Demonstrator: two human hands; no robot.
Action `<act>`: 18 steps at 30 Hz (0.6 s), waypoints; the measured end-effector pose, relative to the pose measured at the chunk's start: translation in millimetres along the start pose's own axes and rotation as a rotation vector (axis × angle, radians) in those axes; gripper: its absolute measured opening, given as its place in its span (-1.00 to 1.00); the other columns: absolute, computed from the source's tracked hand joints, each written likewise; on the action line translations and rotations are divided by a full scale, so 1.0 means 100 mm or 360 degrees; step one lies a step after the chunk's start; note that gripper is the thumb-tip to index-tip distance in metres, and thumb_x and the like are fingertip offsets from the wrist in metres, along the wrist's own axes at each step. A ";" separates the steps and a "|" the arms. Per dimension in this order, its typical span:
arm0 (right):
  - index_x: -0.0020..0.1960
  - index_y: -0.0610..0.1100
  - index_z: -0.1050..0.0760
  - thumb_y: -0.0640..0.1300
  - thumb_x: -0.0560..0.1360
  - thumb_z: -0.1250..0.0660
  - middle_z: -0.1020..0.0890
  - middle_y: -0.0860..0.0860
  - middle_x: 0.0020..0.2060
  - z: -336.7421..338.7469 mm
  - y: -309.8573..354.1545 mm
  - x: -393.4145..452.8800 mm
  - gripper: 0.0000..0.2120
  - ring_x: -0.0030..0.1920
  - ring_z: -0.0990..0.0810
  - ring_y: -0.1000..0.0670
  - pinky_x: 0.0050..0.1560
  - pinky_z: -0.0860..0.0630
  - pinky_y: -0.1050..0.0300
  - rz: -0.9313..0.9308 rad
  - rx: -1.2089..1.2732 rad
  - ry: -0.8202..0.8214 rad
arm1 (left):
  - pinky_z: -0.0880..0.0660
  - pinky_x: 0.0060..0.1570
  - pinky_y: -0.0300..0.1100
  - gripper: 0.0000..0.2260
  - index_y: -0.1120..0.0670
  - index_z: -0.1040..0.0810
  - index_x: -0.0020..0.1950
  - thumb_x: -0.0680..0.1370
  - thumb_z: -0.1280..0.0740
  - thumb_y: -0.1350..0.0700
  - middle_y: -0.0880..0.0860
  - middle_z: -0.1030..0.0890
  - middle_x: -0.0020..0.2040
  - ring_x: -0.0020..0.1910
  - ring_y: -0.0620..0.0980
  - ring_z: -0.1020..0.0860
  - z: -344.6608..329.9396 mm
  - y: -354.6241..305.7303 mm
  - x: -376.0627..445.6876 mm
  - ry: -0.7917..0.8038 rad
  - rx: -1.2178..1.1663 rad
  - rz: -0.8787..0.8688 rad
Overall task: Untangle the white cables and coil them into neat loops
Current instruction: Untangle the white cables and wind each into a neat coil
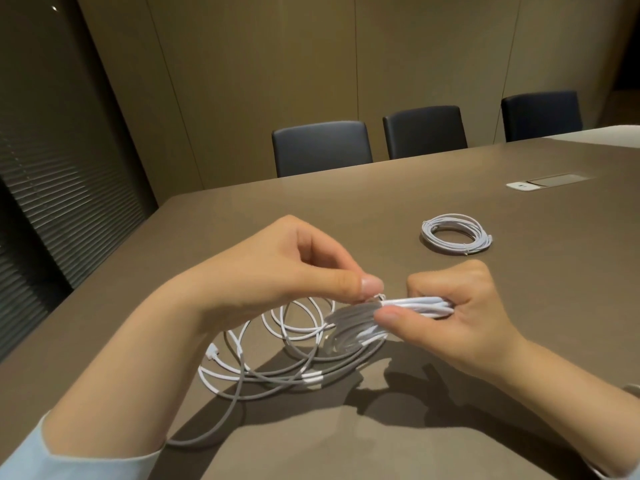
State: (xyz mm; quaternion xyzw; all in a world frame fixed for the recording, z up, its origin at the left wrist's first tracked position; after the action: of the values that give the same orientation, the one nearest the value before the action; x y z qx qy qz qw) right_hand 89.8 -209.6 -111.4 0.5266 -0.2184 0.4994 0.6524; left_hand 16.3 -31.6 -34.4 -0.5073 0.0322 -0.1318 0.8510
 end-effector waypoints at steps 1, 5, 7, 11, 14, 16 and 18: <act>-0.49 -0.05 -0.26 0.22 0.47 -0.34 -0.16 0.12 -0.54 0.00 0.00 0.01 -0.48 -0.48 -0.12 0.17 -0.44 -0.05 0.39 0.0043 -0.0037 -0.0030 | -0.54 -0.03 -0.21 -0.85 0.11 -0.74 -0.14 0.36 -0.51 0.06 0.16 -0.71 -0.17 -0.16 -0.02 -0.64 0.00 -0.01 -0.01 0.0002 0.0043 0.0011; -0.55 -0.15 -0.27 0.15 0.49 -0.34 -0.17 0.16 -0.52 0.02 0.01 0.02 -0.41 -0.47 -0.13 0.17 -0.42 -0.04 0.42 0.0174 -0.0184 -0.0109 | -0.56 -0.03 -0.19 -0.84 0.14 -0.74 -0.14 0.33 -0.52 0.11 0.13 -0.72 -0.18 -0.15 0.00 -0.66 0.01 -0.04 -0.02 -0.0004 0.0065 0.0037; -0.55 -0.14 -0.29 0.16 0.48 -0.35 -0.18 0.22 -0.51 0.02 0.01 0.01 -0.43 -0.48 -0.14 0.19 -0.42 -0.04 0.42 0.0188 -0.0206 -0.0107 | -0.57 -0.04 -0.19 -0.85 0.16 -0.74 -0.13 0.34 -0.50 0.15 0.16 -0.71 -0.17 -0.15 0.03 -0.66 -0.01 -0.04 -0.02 -0.0005 0.0045 0.0014; -0.55 -0.15 -0.30 0.18 0.48 -0.34 -0.18 0.17 -0.52 0.01 0.00 0.00 -0.42 -0.48 -0.14 0.18 -0.43 -0.05 0.40 0.0158 -0.0174 -0.0090 | -0.57 -0.04 -0.19 -0.88 0.17 -0.73 -0.11 0.37 -0.50 0.21 0.17 -0.71 -0.14 -0.14 0.04 -0.65 -0.03 -0.01 -0.01 0.0026 0.0006 0.0007; -0.53 -0.12 -0.29 0.22 0.48 -0.33 -0.20 0.11 -0.56 0.00 0.02 0.01 -0.42 -0.49 -0.14 0.18 -0.45 -0.07 0.39 0.0068 -0.0075 -0.0063 | -0.55 -0.06 -0.21 -0.89 0.14 -0.73 -0.11 0.39 -0.48 0.25 0.18 -0.70 -0.13 -0.15 0.01 -0.64 -0.02 0.03 0.00 0.0060 -0.0069 -0.0010; -0.49 -0.05 -0.33 0.24 0.46 -0.33 -0.22 0.21 -0.56 0.00 0.03 0.01 -0.49 -0.52 -0.18 0.21 -0.46 -0.10 0.41 0.0019 0.0036 -0.0018 | -0.53 -0.09 -0.25 -0.88 0.15 -0.73 -0.11 0.39 -0.44 0.27 0.17 -0.70 -0.15 -0.16 -0.01 -0.63 -0.02 0.05 0.01 0.0085 -0.0143 0.0004; -0.48 -0.07 -0.36 0.25 0.45 -0.34 -0.26 0.15 -0.58 -0.01 0.02 0.00 -0.50 -0.53 -0.21 0.21 -0.47 -0.13 0.40 -0.0034 0.0126 0.0037 | -0.51 -0.10 -0.28 -0.86 0.16 -0.73 -0.11 0.40 -0.42 0.30 0.16 -0.70 -0.16 -0.16 -0.02 -0.64 -0.01 0.06 0.02 0.0139 -0.0217 0.0023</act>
State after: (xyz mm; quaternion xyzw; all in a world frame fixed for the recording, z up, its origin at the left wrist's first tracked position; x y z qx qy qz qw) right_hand 88.0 -208.4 -110.7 0.5485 -0.1854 0.5067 0.6388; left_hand 18.8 -30.6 -40.2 -0.5576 0.0819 -0.1450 0.8132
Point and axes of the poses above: each hand's wrist, its own x-axis towards the middle knuckle, its own z-axis out of the back of the hand, y = z × x, the point moved 1 cm from there along x, towards the middle knuckle
